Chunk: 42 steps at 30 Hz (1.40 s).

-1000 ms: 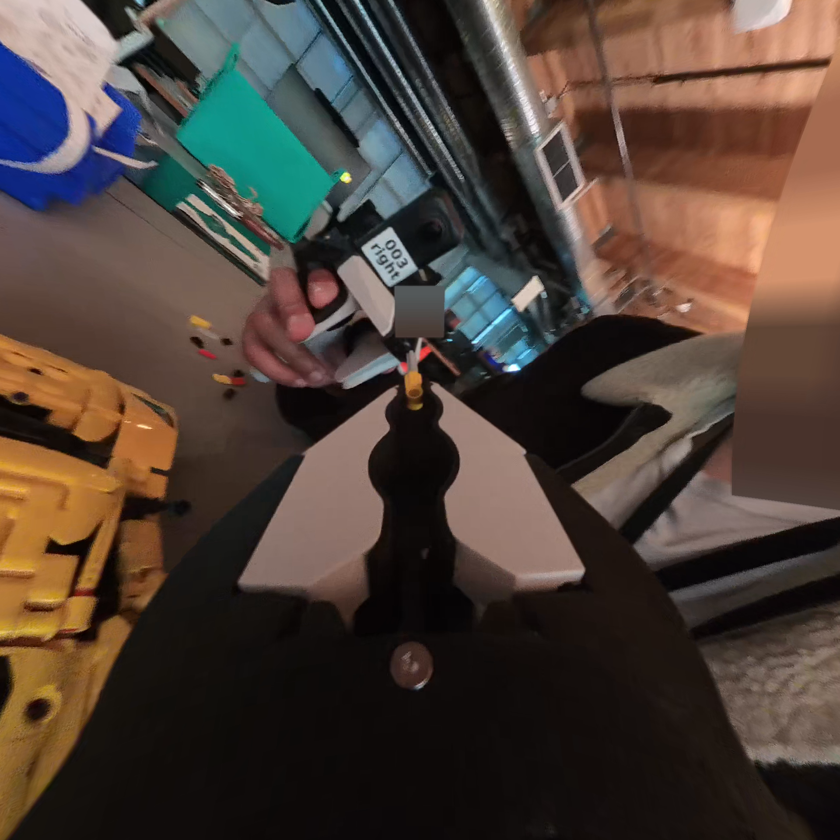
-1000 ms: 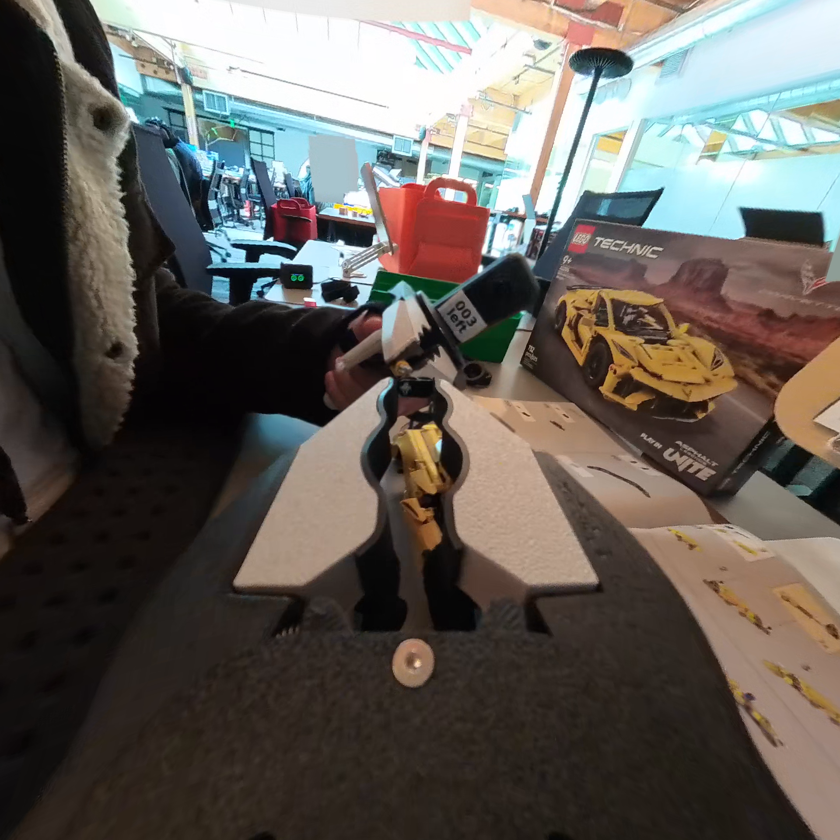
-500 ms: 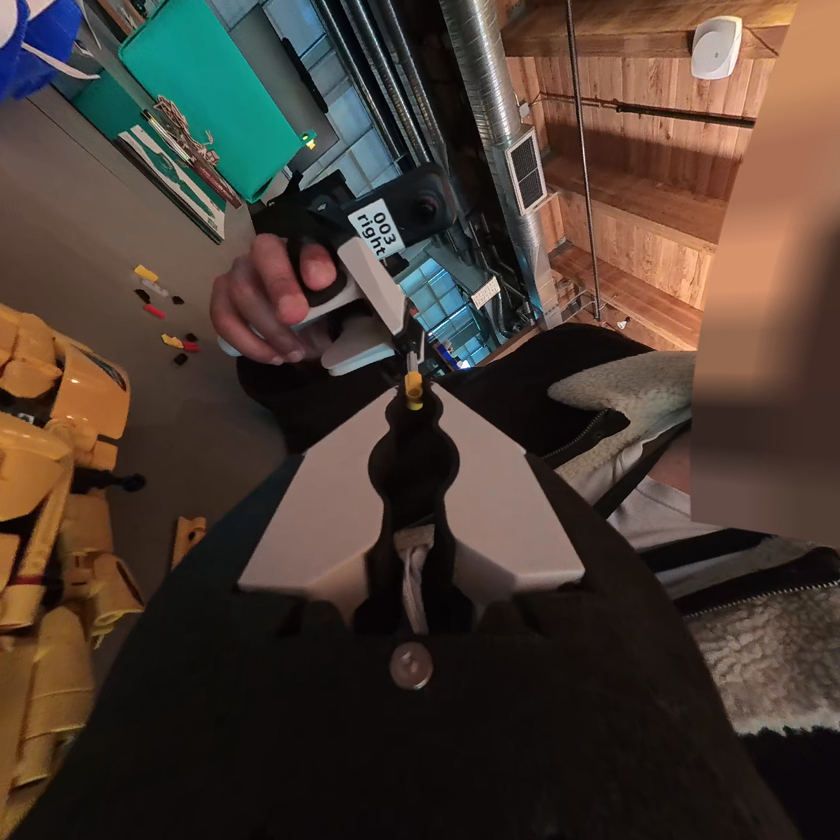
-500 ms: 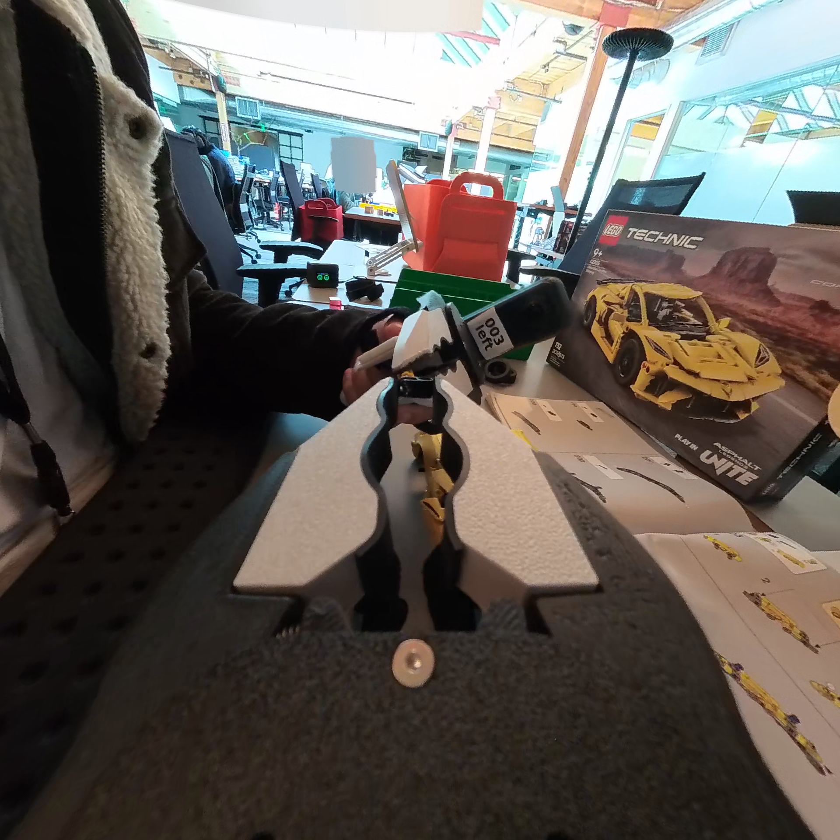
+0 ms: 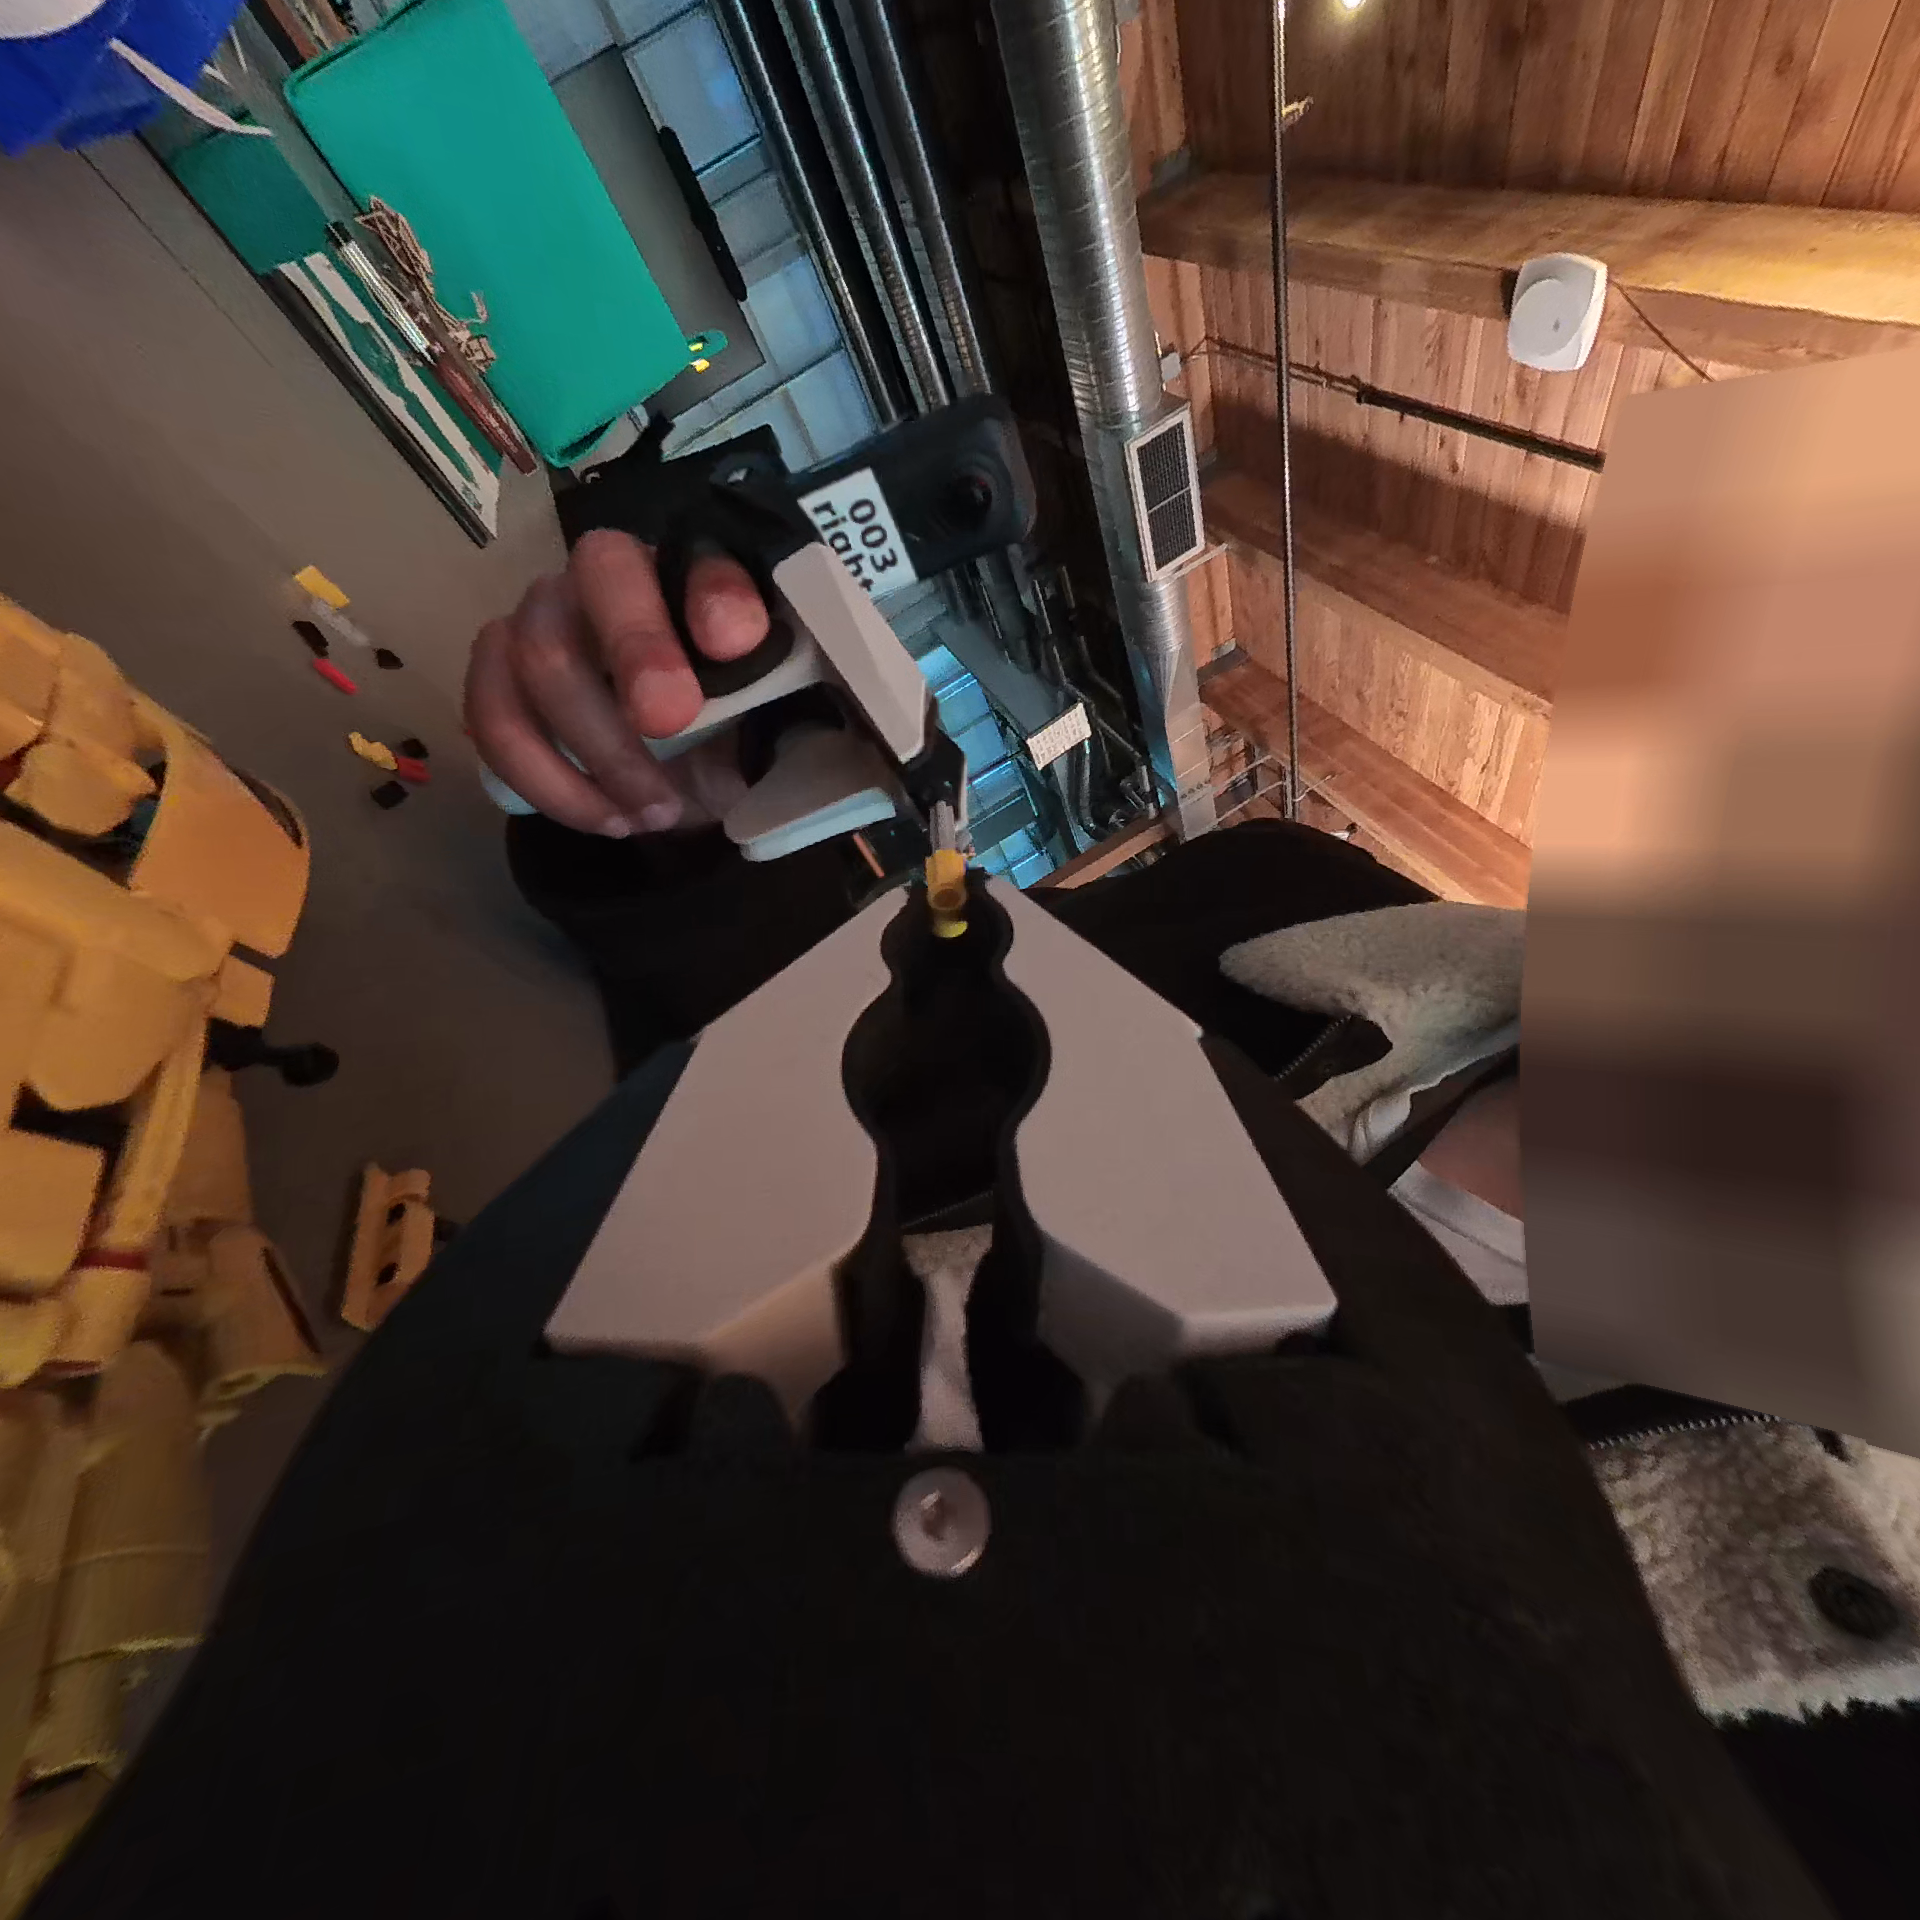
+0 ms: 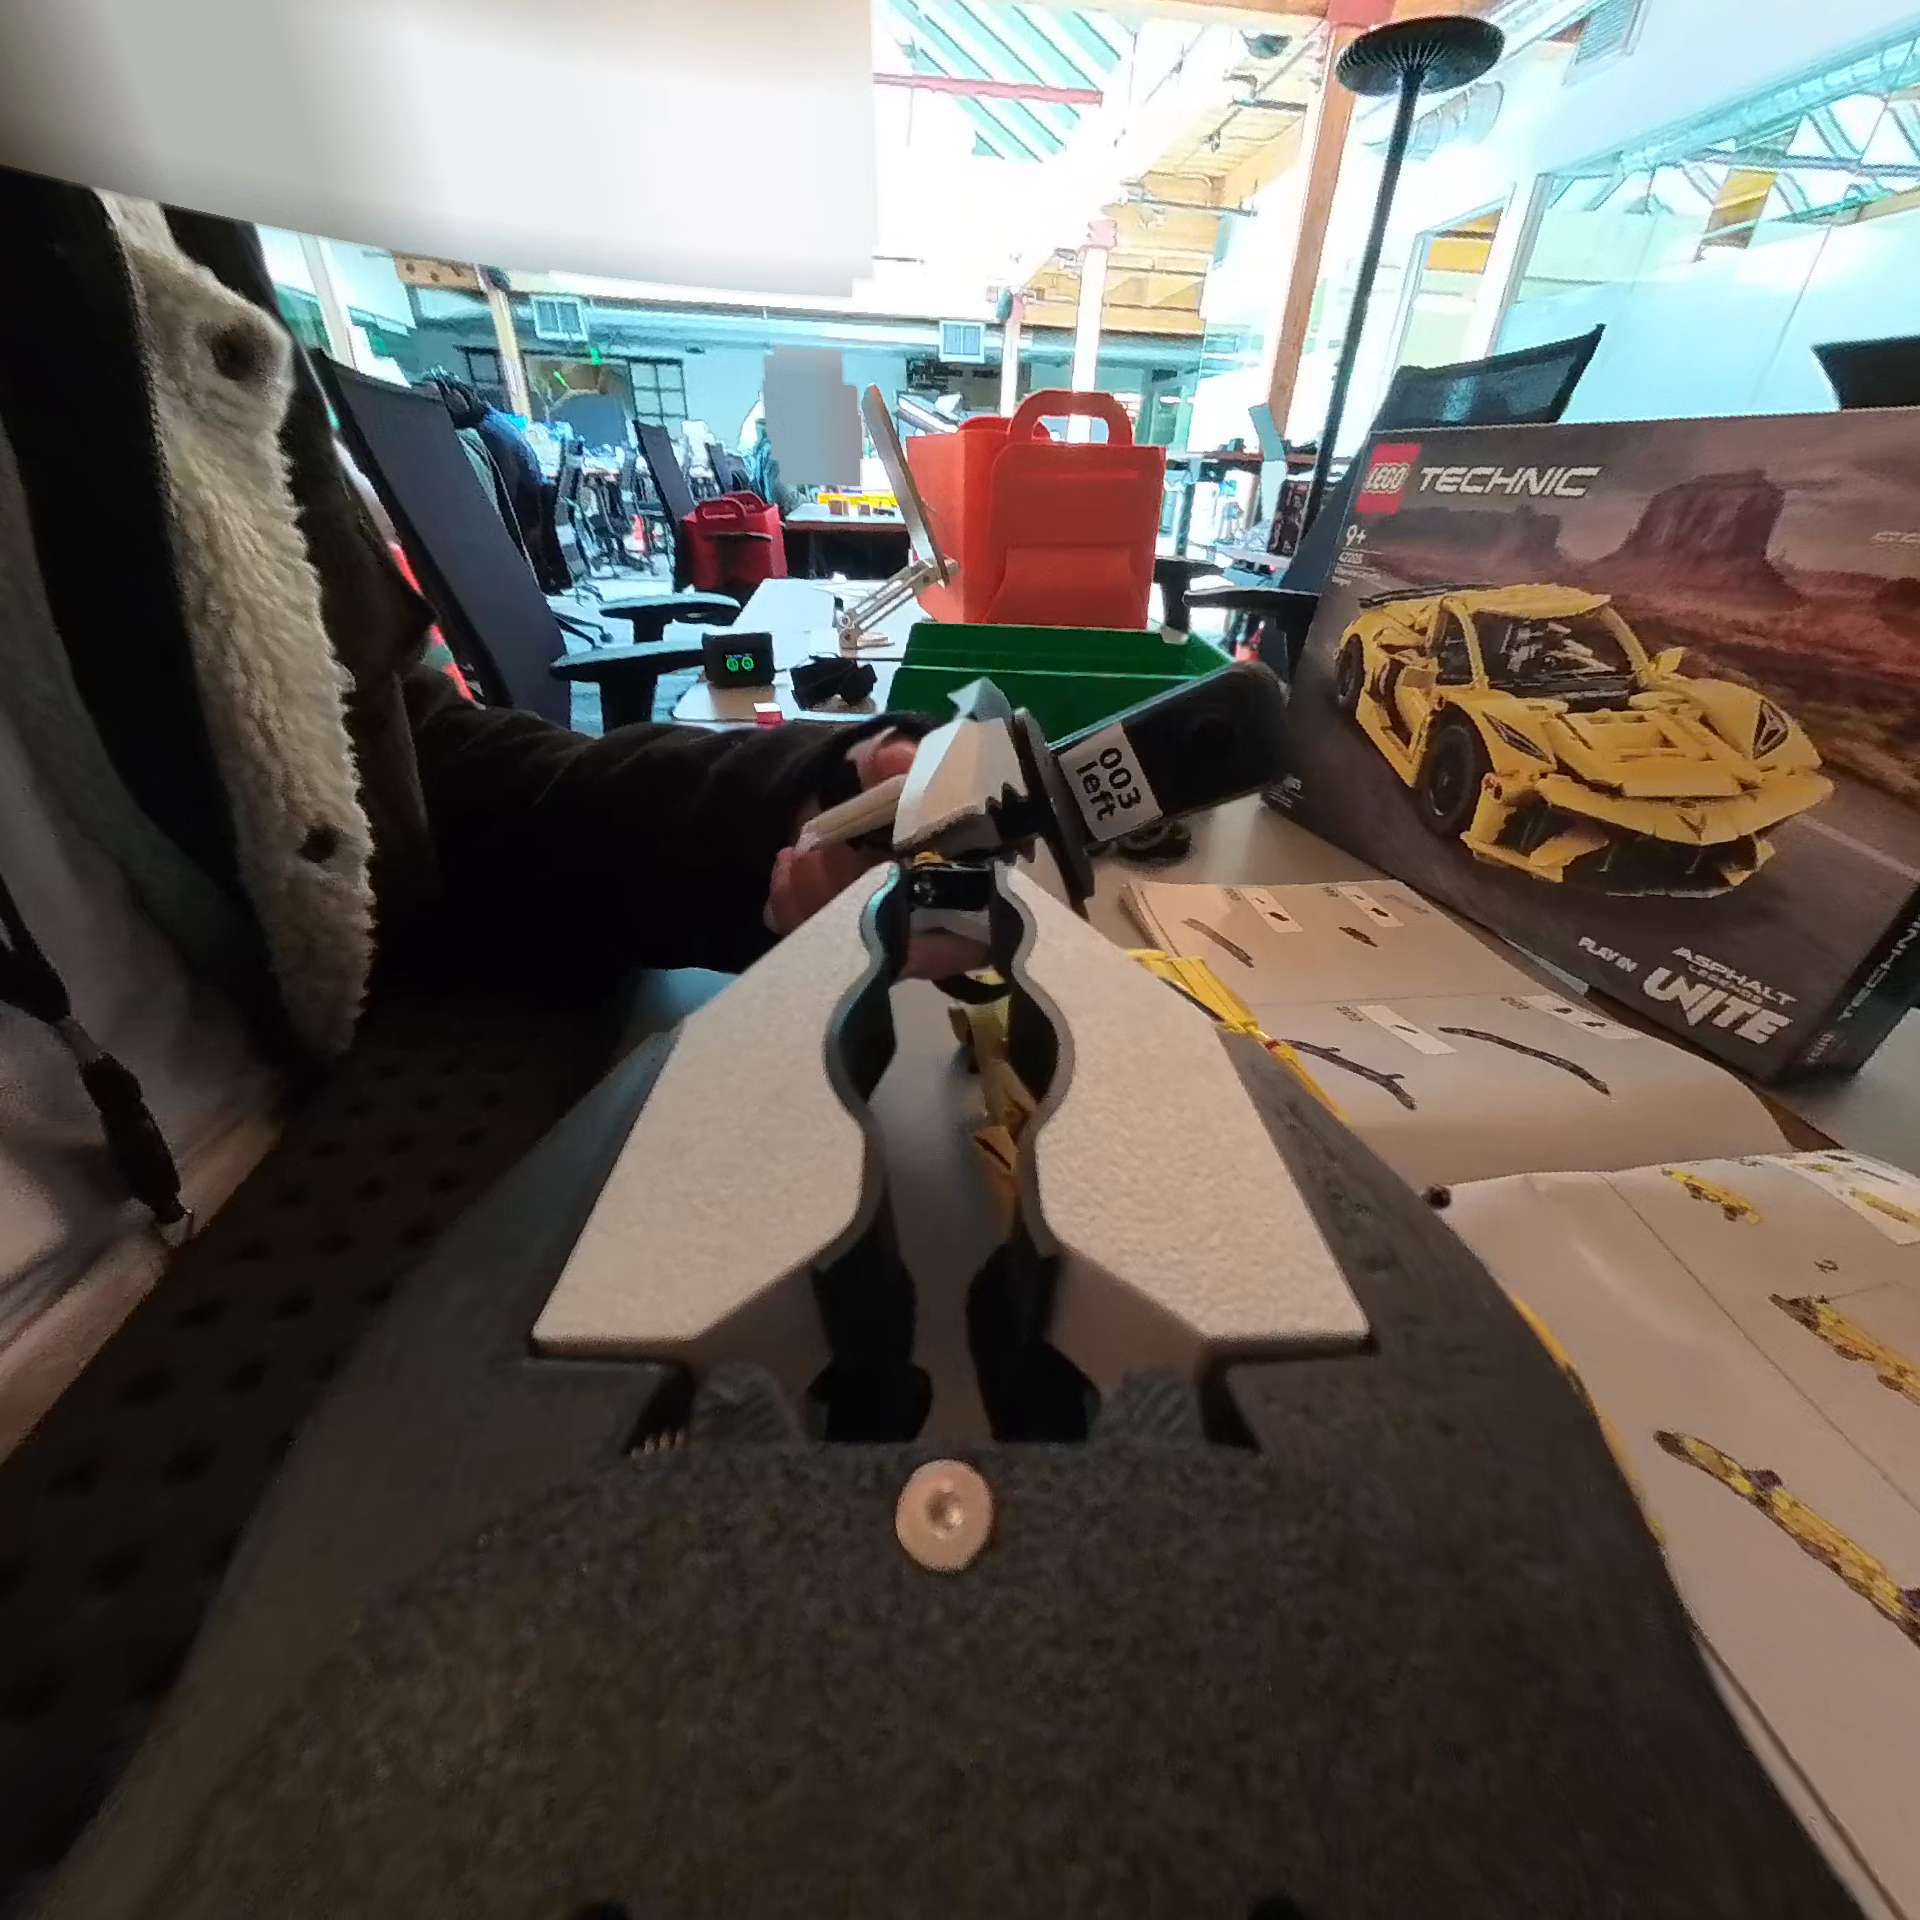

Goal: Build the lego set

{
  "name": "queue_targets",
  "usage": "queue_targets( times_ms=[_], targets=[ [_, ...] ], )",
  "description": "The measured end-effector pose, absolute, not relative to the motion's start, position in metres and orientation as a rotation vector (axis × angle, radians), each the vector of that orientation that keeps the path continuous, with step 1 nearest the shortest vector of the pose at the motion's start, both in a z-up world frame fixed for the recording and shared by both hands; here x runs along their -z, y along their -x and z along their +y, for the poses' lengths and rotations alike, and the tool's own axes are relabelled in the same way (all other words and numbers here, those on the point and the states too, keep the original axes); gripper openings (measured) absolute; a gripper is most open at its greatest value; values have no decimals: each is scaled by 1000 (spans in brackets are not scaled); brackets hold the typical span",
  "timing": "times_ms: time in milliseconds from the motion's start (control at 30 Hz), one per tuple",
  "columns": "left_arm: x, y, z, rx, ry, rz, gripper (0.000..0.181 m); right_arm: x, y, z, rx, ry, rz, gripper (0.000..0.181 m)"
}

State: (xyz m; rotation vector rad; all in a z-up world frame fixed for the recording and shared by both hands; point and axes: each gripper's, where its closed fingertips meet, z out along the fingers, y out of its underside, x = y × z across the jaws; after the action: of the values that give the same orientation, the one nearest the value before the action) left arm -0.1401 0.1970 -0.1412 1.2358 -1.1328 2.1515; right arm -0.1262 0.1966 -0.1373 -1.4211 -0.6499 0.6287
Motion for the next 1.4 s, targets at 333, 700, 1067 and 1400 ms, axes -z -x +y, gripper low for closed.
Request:
queue_targets(
  times_ms=[333,700,1067,1400],
  targets=[
    [146,143,193,-2110,-1223,-1154,7,141,129,194,-514,1405,-730,14],
    [161,145,190,-2045,-1279,-1312,6,158,133,190,-432,1489,-840,15],
    [171,145,192,-2014,-1341,-1414,6,172,144,186,-530,1557,-886,15],
    [160,133,207,-2147,-1399,-1325,7,160,126,203,-343,1520,-777,14]
  ],
)
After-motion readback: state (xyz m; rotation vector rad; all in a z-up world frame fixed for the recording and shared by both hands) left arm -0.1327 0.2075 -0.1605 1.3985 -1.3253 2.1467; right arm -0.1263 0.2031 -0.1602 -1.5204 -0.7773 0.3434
